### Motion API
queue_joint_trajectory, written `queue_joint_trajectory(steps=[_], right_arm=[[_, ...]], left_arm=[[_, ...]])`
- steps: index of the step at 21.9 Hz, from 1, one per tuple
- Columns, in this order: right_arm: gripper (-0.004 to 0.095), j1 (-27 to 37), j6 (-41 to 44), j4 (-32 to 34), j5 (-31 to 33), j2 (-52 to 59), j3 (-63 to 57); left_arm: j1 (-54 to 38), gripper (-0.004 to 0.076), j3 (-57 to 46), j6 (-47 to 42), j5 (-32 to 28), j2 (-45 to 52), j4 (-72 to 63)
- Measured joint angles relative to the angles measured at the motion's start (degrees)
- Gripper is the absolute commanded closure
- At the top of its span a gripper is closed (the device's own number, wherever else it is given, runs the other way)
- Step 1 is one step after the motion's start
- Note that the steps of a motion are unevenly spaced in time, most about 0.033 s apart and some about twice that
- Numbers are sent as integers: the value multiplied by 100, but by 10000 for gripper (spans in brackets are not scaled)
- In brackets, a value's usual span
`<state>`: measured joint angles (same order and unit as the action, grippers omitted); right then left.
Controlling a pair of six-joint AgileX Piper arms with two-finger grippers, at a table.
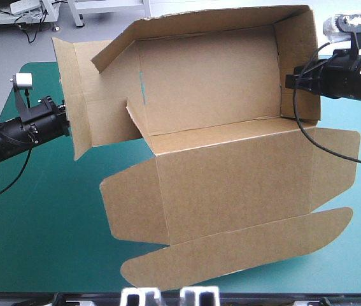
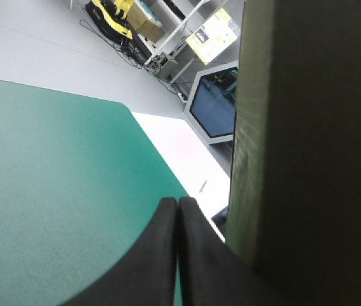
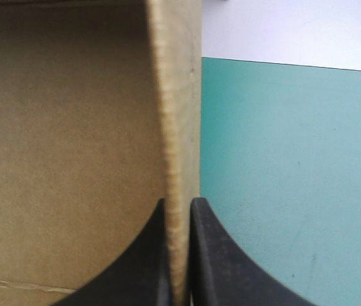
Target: Fold the box
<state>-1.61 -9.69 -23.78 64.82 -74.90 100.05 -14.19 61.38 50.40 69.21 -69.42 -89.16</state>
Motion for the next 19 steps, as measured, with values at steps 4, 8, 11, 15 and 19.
queue_joint_trajectory(steps=[4,8,11,15,19], right_arm=[[925,0,-54,0,-39,0,0],[925,0,-88,-6,-39,0,0],[925,0,-111,-36,-33,0,0],[925,0,-169,-41,-33,0,0],[924,0,-237,-42,-33,0,0]], left_arm=[[0,733,6,0,-13,161,-96],[0,733,319,0,-2,220,-96],[55,733,603,-47,3,280,-96],[318,733,694,-65,4,280,-18],[553,733,733,-86,4,280,171]])
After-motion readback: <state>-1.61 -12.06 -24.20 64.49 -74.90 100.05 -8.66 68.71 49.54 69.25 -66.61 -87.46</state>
